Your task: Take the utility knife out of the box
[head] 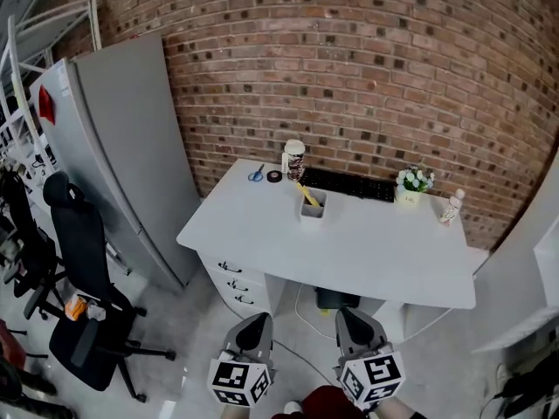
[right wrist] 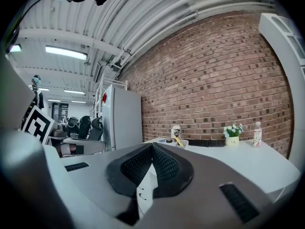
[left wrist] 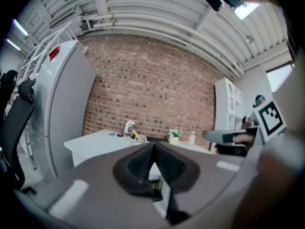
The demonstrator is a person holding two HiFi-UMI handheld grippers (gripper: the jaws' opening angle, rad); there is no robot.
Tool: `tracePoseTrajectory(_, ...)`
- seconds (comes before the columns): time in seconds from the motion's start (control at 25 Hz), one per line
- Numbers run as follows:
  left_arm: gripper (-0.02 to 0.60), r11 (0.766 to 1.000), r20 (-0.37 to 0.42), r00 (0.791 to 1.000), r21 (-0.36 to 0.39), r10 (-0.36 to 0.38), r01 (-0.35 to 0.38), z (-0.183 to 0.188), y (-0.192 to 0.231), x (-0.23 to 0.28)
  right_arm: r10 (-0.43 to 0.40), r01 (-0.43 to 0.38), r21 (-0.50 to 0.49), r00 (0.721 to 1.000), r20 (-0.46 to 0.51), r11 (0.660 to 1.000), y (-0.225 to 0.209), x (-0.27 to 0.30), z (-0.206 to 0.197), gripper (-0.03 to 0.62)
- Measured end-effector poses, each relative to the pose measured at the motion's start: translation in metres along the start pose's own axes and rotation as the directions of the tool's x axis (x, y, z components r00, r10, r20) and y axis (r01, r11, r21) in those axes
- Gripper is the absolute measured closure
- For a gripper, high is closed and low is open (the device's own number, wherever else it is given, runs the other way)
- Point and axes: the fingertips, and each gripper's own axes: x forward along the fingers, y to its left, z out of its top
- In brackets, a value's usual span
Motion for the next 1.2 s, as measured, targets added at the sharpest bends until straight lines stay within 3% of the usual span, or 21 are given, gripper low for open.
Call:
tracePoseTrajectory(0.44,0.577,1.0,-0.032,0.999,-0.012,-0.018,0.017,-0.002,0.022,0.048,-0.04,0.041,0.025,0.999,-0.027,0.999,-0.026,0.037,-0.011,0.586)
tracePoseTrajectory(1.2,0.565,0.999,-0.078,0.996,-0.031,-0.045,0.043,0.007,0.065,0.228,-0.077,0.079,0.046,0.995,-0.06,0.996,-0.126,0.156,-0.014,0.586)
